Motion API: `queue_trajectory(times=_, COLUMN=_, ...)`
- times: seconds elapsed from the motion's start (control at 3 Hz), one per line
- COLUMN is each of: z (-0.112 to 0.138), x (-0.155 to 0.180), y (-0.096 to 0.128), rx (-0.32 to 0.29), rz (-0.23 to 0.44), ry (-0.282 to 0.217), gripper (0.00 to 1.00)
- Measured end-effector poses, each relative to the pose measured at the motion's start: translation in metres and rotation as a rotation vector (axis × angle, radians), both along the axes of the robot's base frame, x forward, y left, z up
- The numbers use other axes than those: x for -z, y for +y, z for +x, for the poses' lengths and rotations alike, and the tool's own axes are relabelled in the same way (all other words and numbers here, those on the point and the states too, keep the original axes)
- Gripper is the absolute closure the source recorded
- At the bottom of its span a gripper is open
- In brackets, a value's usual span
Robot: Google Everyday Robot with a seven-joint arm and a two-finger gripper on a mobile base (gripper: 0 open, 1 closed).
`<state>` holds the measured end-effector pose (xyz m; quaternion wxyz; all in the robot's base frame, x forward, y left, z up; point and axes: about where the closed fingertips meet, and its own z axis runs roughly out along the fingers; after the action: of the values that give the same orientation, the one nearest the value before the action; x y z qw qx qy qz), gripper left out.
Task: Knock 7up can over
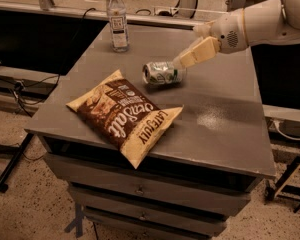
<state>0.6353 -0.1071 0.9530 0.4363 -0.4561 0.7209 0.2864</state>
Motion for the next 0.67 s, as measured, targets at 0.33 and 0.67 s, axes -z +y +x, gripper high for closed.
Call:
queue_trajectory(times=0.33, z=0.000, x=-0.001, y=0.000, rx=-0.001, rz=0.001, ry=-0.001, gripper=0.00)
queue_trajectory(times=0.67, z=0.002, x=-0.007, y=-0.042, rx=0.047, rz=-0.016, ry=-0.045, gripper=0.00)
